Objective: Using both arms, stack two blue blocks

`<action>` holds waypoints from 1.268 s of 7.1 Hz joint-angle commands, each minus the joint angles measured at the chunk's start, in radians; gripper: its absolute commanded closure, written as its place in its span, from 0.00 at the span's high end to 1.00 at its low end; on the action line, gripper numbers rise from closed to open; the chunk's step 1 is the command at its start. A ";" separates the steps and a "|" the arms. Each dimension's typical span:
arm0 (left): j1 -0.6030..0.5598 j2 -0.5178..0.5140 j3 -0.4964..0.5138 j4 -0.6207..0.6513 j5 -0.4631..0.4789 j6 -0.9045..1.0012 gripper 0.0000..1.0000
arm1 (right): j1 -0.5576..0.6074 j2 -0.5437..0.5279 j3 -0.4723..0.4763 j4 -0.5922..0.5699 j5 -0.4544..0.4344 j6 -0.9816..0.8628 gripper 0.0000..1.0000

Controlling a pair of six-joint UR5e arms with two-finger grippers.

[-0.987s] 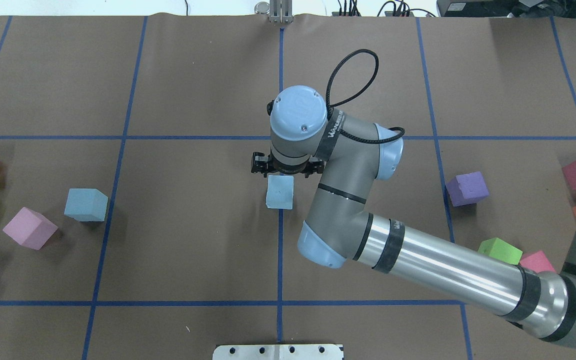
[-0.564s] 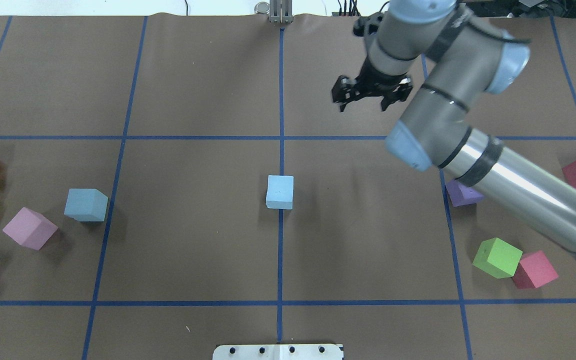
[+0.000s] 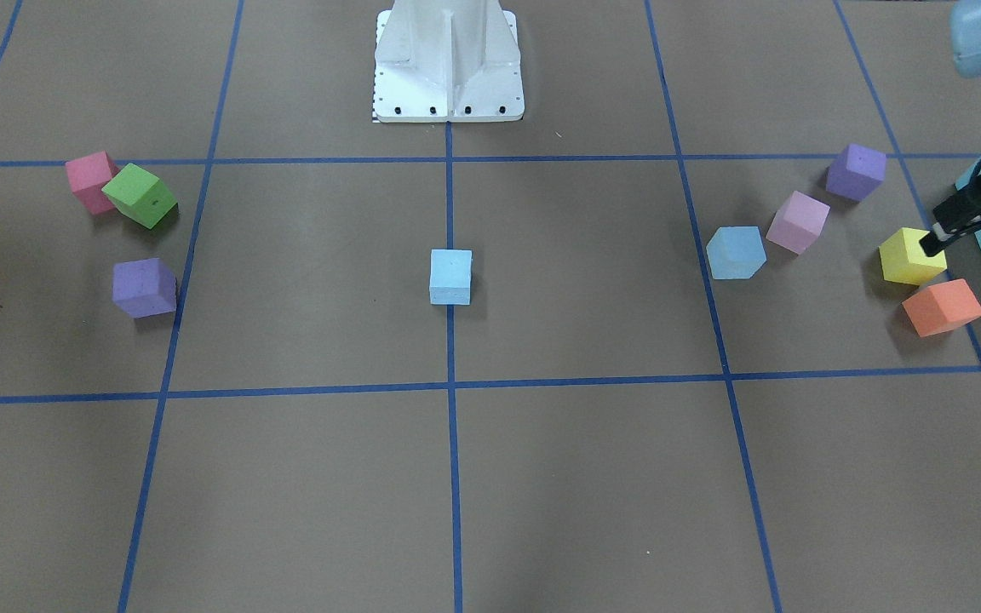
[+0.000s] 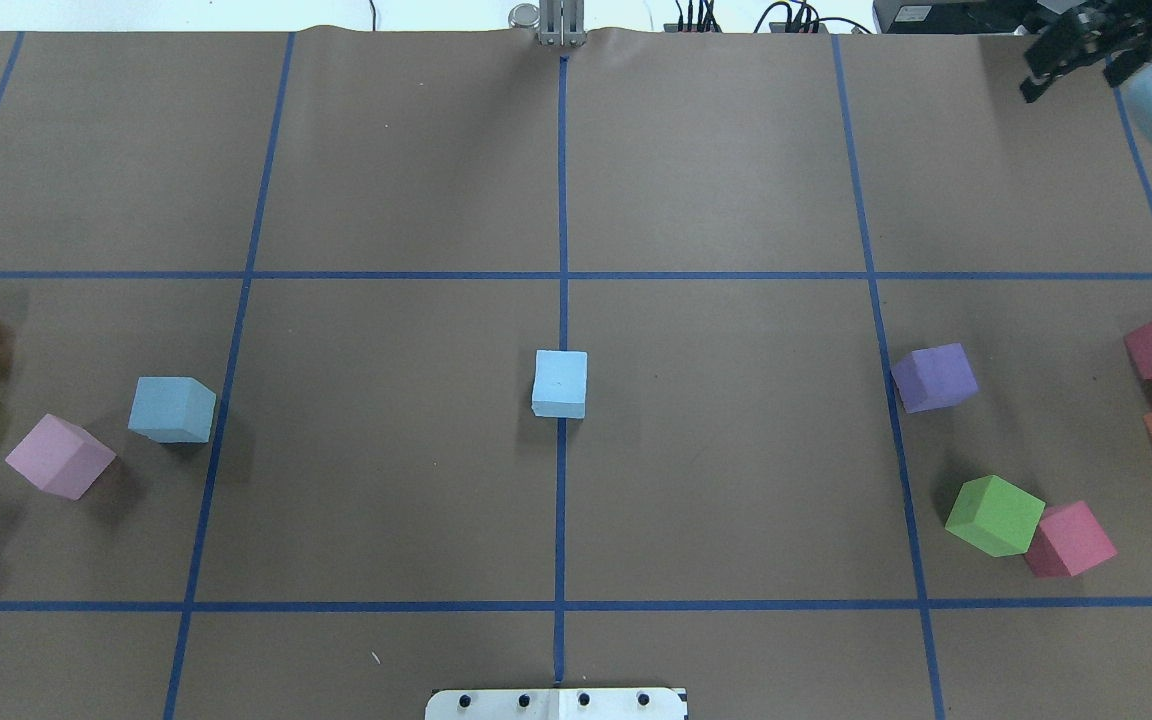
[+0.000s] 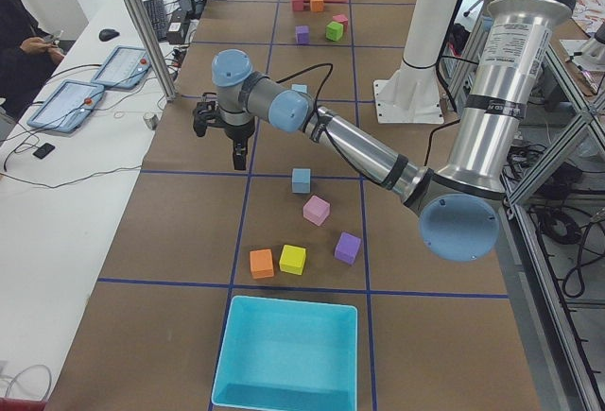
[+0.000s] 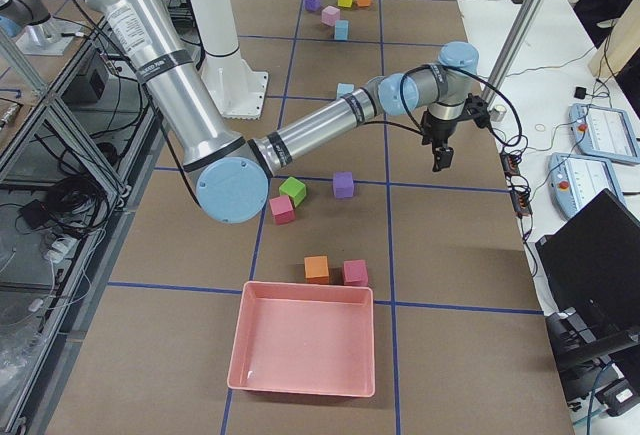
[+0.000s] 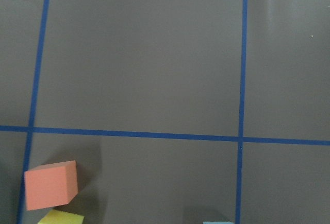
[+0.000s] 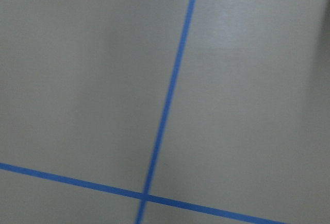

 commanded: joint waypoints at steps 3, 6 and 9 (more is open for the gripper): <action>0.232 0.047 0.086 -0.329 0.158 -0.314 0.98 | 0.174 -0.072 -0.012 -0.083 0.009 -0.260 1.00; 0.360 0.053 0.077 -0.326 0.245 -0.372 0.98 | 0.193 -0.089 -0.015 -0.083 0.009 -0.269 1.00; 0.430 0.084 0.064 -0.324 0.287 -0.373 0.98 | 0.193 -0.086 -0.023 -0.083 0.006 -0.269 1.00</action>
